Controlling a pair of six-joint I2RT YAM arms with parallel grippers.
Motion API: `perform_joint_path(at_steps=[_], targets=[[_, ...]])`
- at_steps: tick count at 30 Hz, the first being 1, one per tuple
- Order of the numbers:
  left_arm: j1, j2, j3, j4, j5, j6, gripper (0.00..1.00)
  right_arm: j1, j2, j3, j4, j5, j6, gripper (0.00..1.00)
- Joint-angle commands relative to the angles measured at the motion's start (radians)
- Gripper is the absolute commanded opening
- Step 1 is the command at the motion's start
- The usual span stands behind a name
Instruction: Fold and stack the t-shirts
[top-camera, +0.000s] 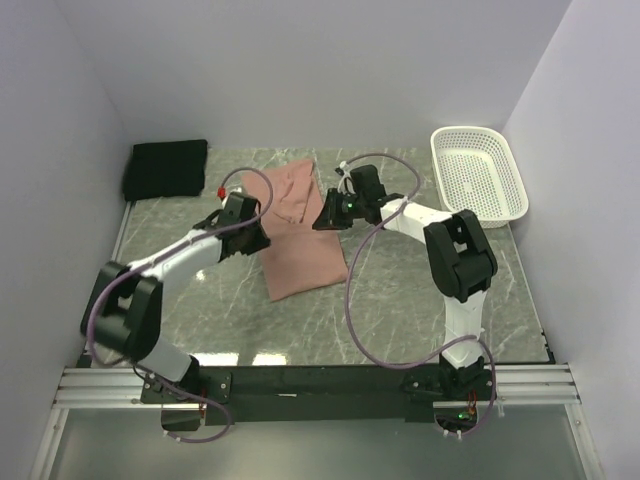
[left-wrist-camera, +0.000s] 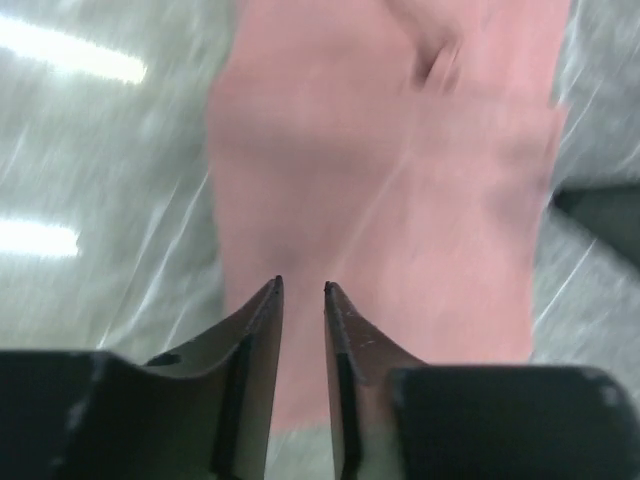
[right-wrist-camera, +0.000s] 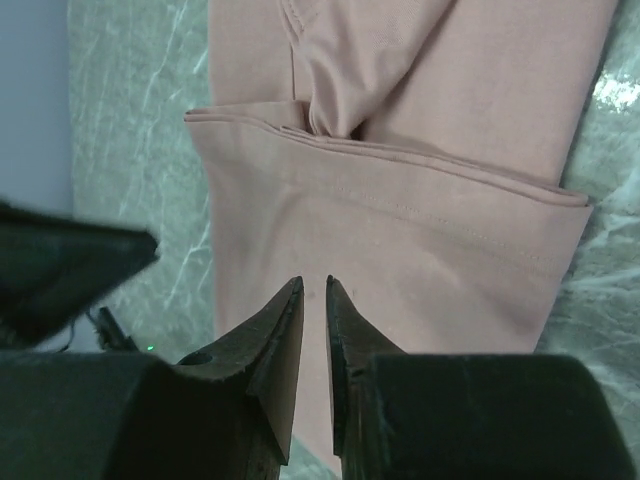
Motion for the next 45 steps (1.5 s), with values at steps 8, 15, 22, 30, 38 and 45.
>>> perform_joint_path(at_steps=[8,15,22,30,38,45], targets=[[0.083,0.380,0.269,0.100,0.013,0.073,0.22,-0.071,0.165,0.097,0.085,-0.124,0.063,0.22],[0.133,0.451,0.346,0.049,-0.036,0.113,0.25,-0.134,0.150,0.085,0.054,-0.090,0.059,0.22],[0.097,0.222,0.243,0.017,-0.051,0.113,0.45,-0.113,-0.094,-0.155,0.135,-0.168,0.102,0.25],[-0.116,0.009,-0.009,0.098,0.047,-0.023,0.43,0.005,-0.177,-0.378,0.286,-0.276,0.151,0.29],[-0.124,0.033,-0.228,0.161,0.148,-0.108,0.29,-0.025,-0.051,-0.521,0.422,-0.299,0.182,0.30],[-0.090,0.055,-0.280,0.085,0.127,-0.108,0.23,-0.113,0.002,-0.622,0.455,-0.334,0.165,0.30]])
